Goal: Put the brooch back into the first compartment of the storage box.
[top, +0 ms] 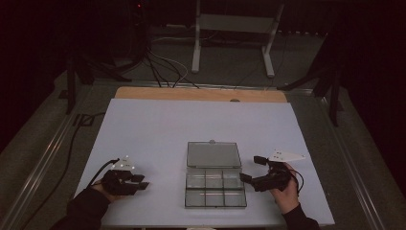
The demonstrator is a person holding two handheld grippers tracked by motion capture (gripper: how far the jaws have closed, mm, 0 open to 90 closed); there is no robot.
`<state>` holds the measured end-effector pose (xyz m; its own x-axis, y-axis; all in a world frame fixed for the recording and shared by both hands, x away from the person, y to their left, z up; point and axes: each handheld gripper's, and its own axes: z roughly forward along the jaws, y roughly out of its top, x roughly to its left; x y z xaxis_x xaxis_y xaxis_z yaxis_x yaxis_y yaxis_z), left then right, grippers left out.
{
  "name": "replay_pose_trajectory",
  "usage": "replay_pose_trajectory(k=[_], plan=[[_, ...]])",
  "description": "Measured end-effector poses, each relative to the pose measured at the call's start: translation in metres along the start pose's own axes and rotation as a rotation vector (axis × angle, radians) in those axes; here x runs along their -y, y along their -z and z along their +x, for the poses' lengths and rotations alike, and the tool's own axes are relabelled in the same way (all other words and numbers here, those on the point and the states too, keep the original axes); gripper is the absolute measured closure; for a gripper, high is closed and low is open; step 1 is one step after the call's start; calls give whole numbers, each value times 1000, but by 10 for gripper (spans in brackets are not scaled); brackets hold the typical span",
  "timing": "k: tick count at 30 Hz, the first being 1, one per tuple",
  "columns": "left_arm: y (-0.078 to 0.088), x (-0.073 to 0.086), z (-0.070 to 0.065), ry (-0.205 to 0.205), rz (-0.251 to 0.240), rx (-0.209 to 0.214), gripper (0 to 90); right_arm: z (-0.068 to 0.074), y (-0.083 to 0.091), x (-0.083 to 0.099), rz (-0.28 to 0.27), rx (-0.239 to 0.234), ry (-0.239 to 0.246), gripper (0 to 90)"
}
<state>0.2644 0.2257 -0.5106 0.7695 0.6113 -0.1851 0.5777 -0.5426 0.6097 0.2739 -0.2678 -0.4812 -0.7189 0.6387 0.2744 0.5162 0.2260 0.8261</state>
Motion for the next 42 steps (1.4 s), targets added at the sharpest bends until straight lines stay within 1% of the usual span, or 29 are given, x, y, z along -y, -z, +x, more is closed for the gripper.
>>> replay_pose_trajectory(k=[1, 6, 11, 15, 17, 19, 23, 27, 32, 33, 38, 41, 42], plan=[[0, 0, 0, -2, 6, 1, 668, 0, 0, 0, -1, -4, -3, 0], [-2, 1, 0, -5, 16, 8, 694, 0, 0, 0, 2, -6, -5, 0], [-3, 1, 1, -13, 26, -7, 771, 0, -1, 0, 4, -6, -5, 0], [-4, 0, -1, -29, 45, -6, 826, 0, -1, 0, 8, -8, -8, 0], [-4, -1, -1, -22, 48, -9, 858, -1, -1, 0, 9, -9, -9, 0], [-4, -1, -1, -16, 47, -9, 859, -1, -1, 0, 11, -8, -7, 0], [-4, -3, -3, -15, 57, -20, 863, -1, -2, 1, 15, -8, -7, 0], [-5, -4, -3, -11, 59, -4, 867, -1, -2, 1, 15, -9, -8, 0], [-2, -6, -3, 3, 44, -7, 867, -1, -1, 0, 12, -10, -11, 0], [-1, -6, -4, 5, 37, -3, 867, -1, -1, 0, 13, -10, -11, 0], [2, -9, -5, -2, 32, -2, 867, -1, -1, 0, 12, -12, -12, 0], [3, -11, -7, -1, 17, -4, 867, -1, -1, 0, 12, -12, -13, 0], [4, -11, -7, 6, 7, -6, 866, -1, -1, 0, 12, -12, -14, 0]])
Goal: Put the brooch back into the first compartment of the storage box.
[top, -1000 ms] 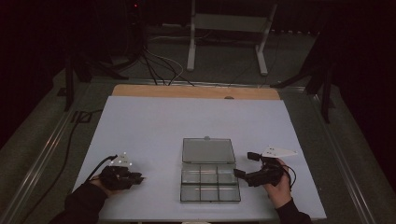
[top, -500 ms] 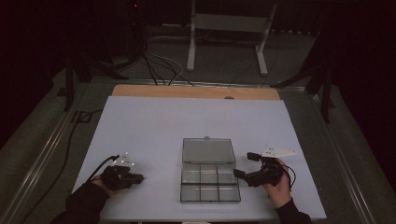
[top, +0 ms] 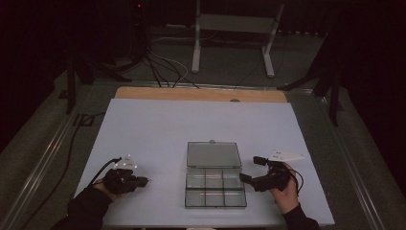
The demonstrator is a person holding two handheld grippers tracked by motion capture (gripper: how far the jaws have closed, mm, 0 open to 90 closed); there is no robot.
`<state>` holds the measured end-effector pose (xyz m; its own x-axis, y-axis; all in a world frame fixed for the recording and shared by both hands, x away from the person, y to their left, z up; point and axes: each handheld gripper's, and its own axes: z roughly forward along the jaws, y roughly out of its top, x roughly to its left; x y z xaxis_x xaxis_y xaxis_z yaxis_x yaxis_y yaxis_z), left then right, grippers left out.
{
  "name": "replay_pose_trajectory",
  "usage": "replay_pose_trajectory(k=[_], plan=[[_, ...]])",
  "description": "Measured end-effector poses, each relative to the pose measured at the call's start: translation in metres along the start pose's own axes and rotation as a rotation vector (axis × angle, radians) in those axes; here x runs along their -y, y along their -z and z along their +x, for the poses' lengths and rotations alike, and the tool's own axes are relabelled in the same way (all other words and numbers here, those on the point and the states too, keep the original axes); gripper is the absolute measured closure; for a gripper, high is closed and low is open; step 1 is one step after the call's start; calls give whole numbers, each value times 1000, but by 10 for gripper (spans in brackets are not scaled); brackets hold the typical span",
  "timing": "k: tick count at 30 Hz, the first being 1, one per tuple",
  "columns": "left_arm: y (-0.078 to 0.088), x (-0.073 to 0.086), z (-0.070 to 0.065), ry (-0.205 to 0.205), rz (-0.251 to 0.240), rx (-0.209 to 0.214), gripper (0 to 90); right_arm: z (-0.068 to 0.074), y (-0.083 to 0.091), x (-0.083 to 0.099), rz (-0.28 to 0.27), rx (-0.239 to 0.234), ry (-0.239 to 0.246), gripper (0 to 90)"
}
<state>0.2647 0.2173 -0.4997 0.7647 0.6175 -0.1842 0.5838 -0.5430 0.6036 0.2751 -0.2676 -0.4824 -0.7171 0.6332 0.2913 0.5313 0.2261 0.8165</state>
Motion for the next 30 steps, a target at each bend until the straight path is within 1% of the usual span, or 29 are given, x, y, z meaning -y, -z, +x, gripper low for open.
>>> replay_pose_trajectory(k=[1, 3, 6, 10, 12, 13, 14, 16, 21, 22, 23, 24, 25, 26, 30], plan=[[1, -1, 0, 7, -4, -2, 866, 0, 0, 0, 0, 0, -1, 0], [3, -3, -2, 3, -14, -9, 866, 0, 0, 0, -1, 0, -2, 0], [4, -7, -5, -9, -25, -1, 866, 0, 0, 0, -2, 0, -2, 0], [3, -10, -9, -26, -17, 11, 866, 0, 0, 0, -3, -3, -2, 0], [2, -12, -10, -22, -23, 13, 866, 1, 0, 0, -3, -2, 0, 0], [2, -13, -11, -6, -23, 22, 866, 1, 0, 0, -4, -3, -2, 0], [2, -14, -11, -1, -24, 27, 866, 0, 0, 0, -4, -3, -2, 0], [3, -15, -12, -9, -26, 28, 865, 0, 0, 0, -6, 0, -3, 0], [5, -20, -16, -12, -40, 34, 865, 0, 1, 0, -10, -2, -6, 0], [5, -21, -17, -19, -42, 28, 865, 1, 1, 0, -9, -2, -6, 0], [5, -22, -18, -12, -48, 30, 865, 1, 0, 0, -8, -1, -4, 0], [6, -23, -19, -14, -53, 36, 865, 1, 0, -1, -9, -2, -3, 0], [6, -25, -20, -25, -52, 32, 865, 1, 0, -1, -9, -3, -3, 0], [6, -26, -21, -28, -50, 29, 864, 1, 0, -1, -9, -2, -2, 0], [6, -30, -24, -45, -48, 35, 865, 1, 0, -1, -10, -3, -4, 0]])
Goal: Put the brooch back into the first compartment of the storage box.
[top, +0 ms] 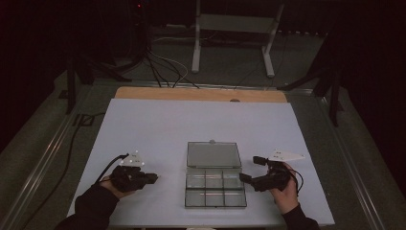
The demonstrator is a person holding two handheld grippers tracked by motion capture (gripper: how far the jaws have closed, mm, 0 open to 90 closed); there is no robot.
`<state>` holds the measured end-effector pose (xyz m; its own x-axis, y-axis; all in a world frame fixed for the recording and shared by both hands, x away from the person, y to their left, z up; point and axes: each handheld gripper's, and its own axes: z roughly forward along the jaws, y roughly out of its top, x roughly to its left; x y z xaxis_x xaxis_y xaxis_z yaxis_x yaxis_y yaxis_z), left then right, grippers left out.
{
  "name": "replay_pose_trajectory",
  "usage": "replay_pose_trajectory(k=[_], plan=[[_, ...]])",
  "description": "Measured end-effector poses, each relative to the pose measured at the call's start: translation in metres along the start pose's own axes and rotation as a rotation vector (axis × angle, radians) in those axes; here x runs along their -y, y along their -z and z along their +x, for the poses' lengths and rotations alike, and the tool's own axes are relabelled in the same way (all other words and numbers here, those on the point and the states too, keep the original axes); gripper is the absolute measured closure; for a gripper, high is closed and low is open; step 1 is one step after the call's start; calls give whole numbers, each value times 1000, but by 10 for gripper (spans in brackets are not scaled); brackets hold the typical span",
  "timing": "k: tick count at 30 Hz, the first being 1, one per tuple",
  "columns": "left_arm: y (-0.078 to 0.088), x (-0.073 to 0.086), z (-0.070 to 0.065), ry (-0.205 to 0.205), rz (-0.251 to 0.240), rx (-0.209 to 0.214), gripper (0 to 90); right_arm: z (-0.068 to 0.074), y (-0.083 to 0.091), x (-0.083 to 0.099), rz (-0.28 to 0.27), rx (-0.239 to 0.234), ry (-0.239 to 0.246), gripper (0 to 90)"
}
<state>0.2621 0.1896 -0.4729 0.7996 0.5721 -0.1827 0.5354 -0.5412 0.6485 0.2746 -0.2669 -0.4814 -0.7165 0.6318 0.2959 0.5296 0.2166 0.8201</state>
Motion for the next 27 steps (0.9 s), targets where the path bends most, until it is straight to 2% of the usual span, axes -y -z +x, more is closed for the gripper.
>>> replay_pose_trajectory(k=[12, 27], plan=[[-2, -13, -5, -10, -16, 26, 864, 0, 0, 0, 0, -1, -1, 0], [-3, -29, -11, -48, -34, 56, 864, 0, 0, 0, -2, -2, -1, 0]])
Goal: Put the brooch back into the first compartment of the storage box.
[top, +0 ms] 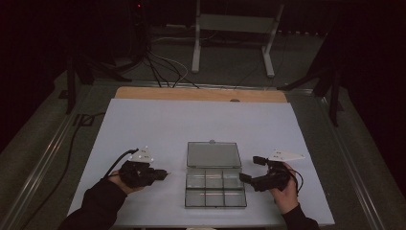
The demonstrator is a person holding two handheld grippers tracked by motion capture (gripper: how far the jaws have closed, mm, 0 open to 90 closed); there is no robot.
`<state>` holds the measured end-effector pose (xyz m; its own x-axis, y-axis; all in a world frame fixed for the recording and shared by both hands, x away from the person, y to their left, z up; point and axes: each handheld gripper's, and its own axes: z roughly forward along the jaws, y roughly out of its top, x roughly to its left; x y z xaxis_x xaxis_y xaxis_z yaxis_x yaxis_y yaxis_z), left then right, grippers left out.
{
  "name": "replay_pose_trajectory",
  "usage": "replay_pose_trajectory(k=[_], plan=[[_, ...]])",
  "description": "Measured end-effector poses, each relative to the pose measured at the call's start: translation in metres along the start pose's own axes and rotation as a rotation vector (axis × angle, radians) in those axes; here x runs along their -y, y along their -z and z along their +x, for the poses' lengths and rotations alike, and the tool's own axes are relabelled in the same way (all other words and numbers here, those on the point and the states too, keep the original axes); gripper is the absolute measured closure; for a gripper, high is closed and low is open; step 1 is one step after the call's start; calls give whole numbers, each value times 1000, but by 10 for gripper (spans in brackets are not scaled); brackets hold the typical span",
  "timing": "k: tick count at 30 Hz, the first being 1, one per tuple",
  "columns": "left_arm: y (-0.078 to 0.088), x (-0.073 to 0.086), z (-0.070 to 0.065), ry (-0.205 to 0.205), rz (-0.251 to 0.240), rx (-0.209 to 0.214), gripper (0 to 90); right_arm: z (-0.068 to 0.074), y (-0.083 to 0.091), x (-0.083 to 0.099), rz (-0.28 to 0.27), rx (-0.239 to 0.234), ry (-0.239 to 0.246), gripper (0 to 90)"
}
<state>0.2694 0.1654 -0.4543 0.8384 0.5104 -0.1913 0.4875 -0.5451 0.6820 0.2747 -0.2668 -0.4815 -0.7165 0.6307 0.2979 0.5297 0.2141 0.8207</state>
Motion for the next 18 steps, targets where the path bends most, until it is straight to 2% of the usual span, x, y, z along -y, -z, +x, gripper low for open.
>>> replay_pose_trajectory(k=[8, 18], plan=[[-3, -10, -2, -5, -1, 8, 865, 0, 0, 0, 2, 0, 1, 0], [-9, -23, -8, -40, -13, 32, 864, 0, -1, 0, 4, -1, 2, 0]])
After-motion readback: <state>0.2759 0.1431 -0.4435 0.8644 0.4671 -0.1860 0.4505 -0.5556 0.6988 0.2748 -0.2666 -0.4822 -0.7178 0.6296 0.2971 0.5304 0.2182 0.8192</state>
